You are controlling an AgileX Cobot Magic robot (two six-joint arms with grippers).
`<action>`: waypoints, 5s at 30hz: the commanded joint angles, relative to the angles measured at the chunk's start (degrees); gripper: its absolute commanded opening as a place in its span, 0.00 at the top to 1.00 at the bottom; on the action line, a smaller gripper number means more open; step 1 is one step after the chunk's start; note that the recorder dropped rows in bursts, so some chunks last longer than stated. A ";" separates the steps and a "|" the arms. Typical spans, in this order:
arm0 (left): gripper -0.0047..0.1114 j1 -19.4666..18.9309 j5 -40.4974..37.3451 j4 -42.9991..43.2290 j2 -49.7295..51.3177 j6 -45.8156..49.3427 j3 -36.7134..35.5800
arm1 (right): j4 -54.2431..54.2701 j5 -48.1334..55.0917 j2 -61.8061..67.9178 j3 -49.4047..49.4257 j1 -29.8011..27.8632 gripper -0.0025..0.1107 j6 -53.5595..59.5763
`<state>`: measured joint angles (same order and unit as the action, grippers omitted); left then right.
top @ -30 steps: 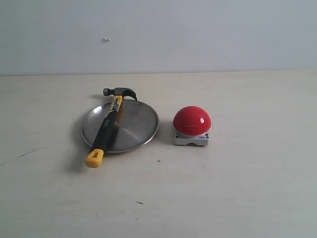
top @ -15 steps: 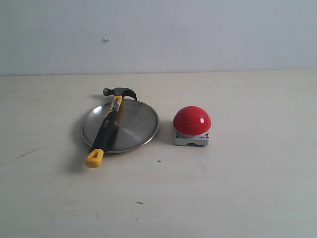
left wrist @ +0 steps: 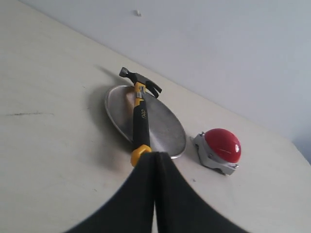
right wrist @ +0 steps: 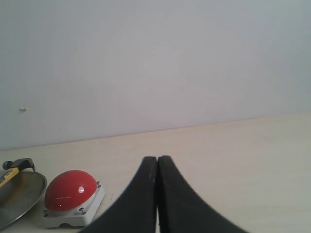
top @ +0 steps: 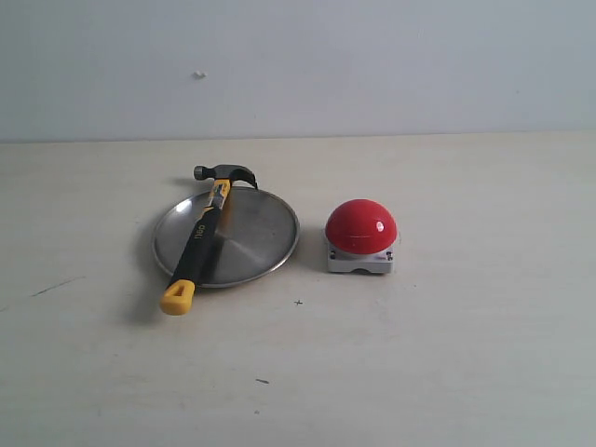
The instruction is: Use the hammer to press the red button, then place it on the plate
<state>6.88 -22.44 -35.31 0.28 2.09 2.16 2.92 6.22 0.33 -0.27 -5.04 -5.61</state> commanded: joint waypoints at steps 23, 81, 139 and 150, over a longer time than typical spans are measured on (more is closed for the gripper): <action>0.94 -0.10 19.70 41.76 -0.28 4.45 -2.16 | 0.10 -0.02 -0.33 0.27 -0.28 0.98 0.42; 0.94 -5.75 19.57 42.15 -0.28 4.73 -2.16 | 0.09 -0.02 -0.33 0.27 -0.28 0.98 0.42; 0.94 -5.75 19.57 42.15 -0.28 4.73 -2.16 | 0.02 -0.02 -0.33 0.27 -2.63 0.98 0.42; 0.94 -5.75 19.57 42.15 -0.28 4.73 -2.16 | 0.02 -0.02 -0.33 0.27 -2.63 0.98 0.42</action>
<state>1.23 -3.17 6.61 0.28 7.16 0.17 2.92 6.31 0.33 -0.27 -7.30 -5.51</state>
